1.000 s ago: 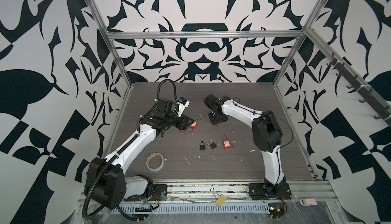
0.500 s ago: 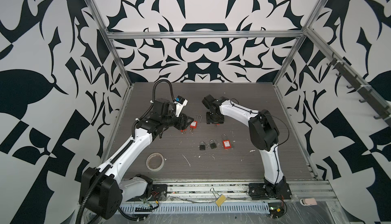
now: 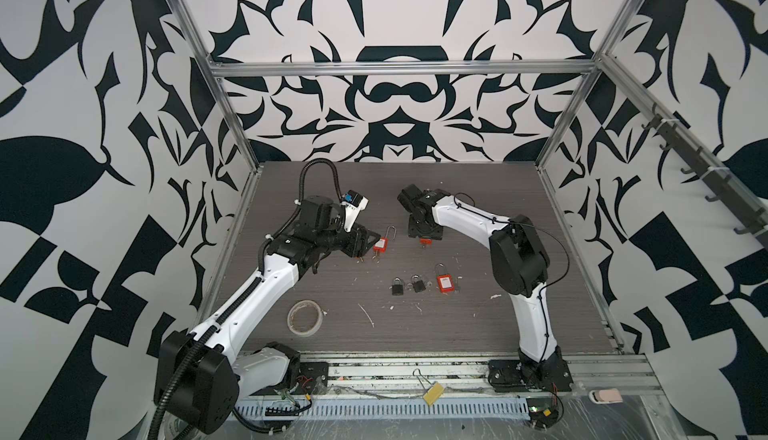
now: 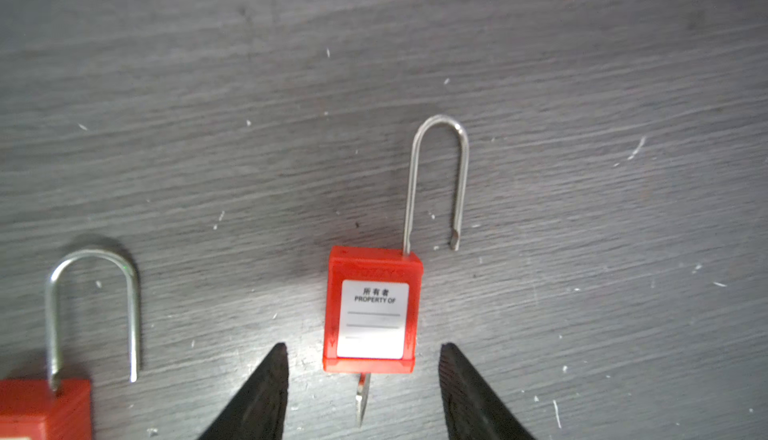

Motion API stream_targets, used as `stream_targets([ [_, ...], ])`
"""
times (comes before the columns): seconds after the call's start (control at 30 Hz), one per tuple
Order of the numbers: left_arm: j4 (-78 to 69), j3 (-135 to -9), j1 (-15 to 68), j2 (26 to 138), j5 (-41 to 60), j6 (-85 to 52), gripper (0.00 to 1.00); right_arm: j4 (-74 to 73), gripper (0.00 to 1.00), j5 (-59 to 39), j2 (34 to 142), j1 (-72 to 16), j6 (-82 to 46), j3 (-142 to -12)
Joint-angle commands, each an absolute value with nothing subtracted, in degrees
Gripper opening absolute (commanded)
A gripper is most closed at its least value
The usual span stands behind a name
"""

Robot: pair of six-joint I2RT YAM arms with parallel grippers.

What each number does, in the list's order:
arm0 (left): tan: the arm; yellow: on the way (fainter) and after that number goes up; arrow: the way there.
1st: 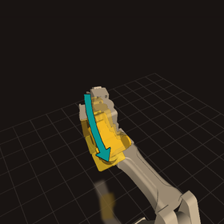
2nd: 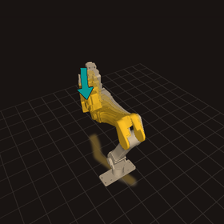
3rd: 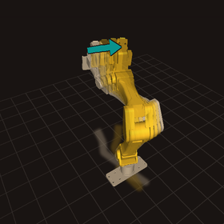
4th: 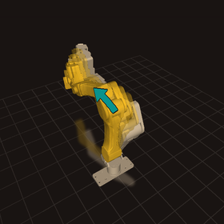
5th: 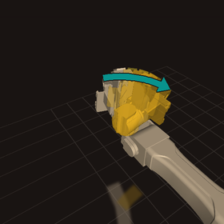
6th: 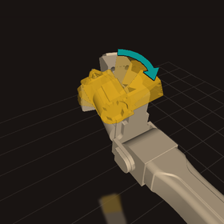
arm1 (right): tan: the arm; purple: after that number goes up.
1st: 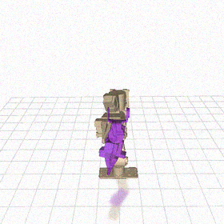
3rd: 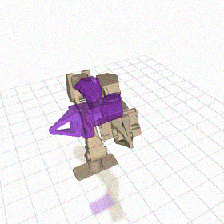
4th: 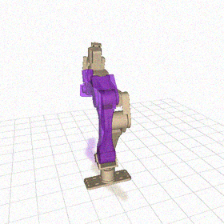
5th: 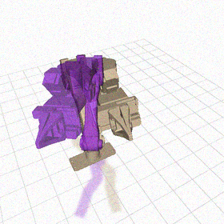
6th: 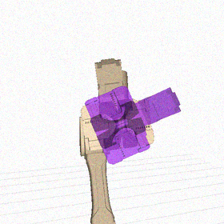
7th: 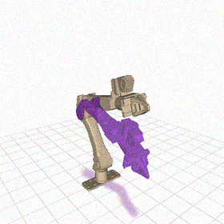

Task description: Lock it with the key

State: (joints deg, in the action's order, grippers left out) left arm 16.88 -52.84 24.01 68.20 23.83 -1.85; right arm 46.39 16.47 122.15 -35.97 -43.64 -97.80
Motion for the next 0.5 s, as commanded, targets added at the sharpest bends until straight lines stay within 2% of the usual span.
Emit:
stream_targets([
  [0.0, 16.52, -52.37, 23.85, 68.81, 24.69, -2.17, 0.64, 47.07, 0.6, 18.22, 120.68, -35.17, -45.06, -97.97],
  [0.47, 17.27, -52.49, 23.83, 68.0, 24.32, -2.84, 0.64, 44.46, 0.54, 13.21, 124.01, -33.78, -45.73, -97.14],
])
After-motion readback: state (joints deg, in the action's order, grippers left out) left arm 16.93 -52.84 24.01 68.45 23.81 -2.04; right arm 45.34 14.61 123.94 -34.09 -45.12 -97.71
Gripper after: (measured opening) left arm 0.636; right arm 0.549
